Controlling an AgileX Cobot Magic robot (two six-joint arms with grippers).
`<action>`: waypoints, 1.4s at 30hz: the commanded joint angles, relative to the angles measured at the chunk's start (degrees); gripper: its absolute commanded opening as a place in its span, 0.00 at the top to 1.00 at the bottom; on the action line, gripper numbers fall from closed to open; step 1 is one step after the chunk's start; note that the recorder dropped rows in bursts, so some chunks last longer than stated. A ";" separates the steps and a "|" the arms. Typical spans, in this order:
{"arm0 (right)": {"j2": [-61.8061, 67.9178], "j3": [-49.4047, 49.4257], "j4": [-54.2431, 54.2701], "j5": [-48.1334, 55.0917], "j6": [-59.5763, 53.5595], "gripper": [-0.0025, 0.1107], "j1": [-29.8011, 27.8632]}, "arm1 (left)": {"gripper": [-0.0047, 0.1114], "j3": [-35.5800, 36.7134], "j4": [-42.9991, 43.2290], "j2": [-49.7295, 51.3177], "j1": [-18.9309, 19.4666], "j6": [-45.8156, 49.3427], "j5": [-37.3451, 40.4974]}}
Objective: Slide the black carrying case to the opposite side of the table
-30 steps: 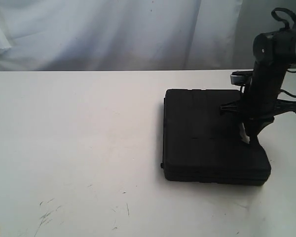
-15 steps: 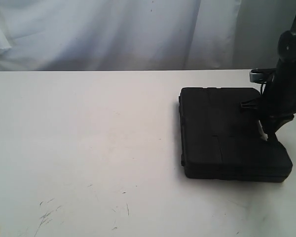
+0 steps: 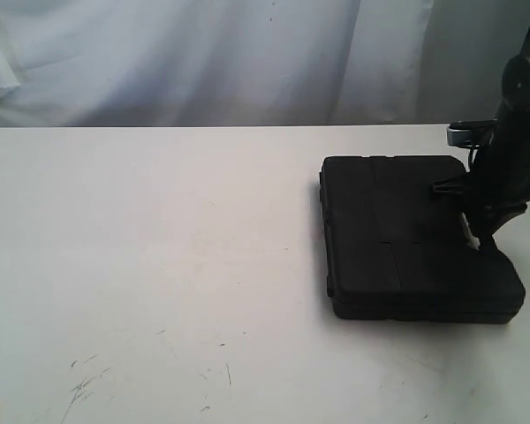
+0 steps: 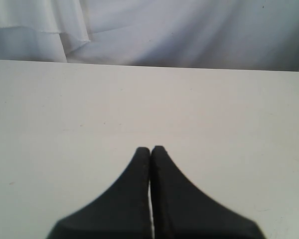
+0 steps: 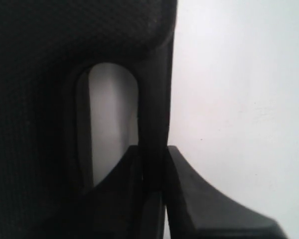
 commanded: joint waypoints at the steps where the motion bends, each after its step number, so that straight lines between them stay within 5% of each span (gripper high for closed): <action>1: -0.66 0.30 -0.79 -0.85 -0.26 0.98 -1.42 | 0.96 0.21 0.09 -0.26 0.17 0.01 -0.81; 13: -0.66 0.30 2.12 -1.08 -0.38 0.98 -2.83 | 0.96 0.21 0.09 -0.26 0.17 0.01 -0.81; 16: -0.66 0.30 3.05 -1.08 -2.02 0.90 -2.83 | 0.96 0.21 0.09 -0.26 0.17 0.01 -0.81; 20: -0.66 0.30 5.21 -2.63 -4.65 0.66 -2.83 | 0.96 0.21 0.09 -0.26 0.17 0.01 -0.81; 25: -2.08 -0.15 5.21 -2.63 -3.95 0.58 -3.39 | 0.96 0.21 0.09 -0.26 0.17 0.01 -0.81; 31: -6.62 -1.43 8.49 -0.42 -3.81 0.58 -4.65 | 0.96 0.21 0.09 -0.26 0.17 0.01 -0.81; 34: -11.40 -1.43 14.12 0.53 -3.40 0.66 -4.78 | 0.96 0.21 0.09 -0.26 0.17 0.01 -0.81; 39: -21.87 -0.28 23.51 -1.95 -10.91 0.98 -4.52 | 0.96 0.21 0.09 -0.26 0.17 0.01 -0.81; 42: -31.68 5.87 30.43 -8.74 -15.83 0.98 -4.52 | 0.96 0.21 0.09 -0.26 0.17 0.01 -0.81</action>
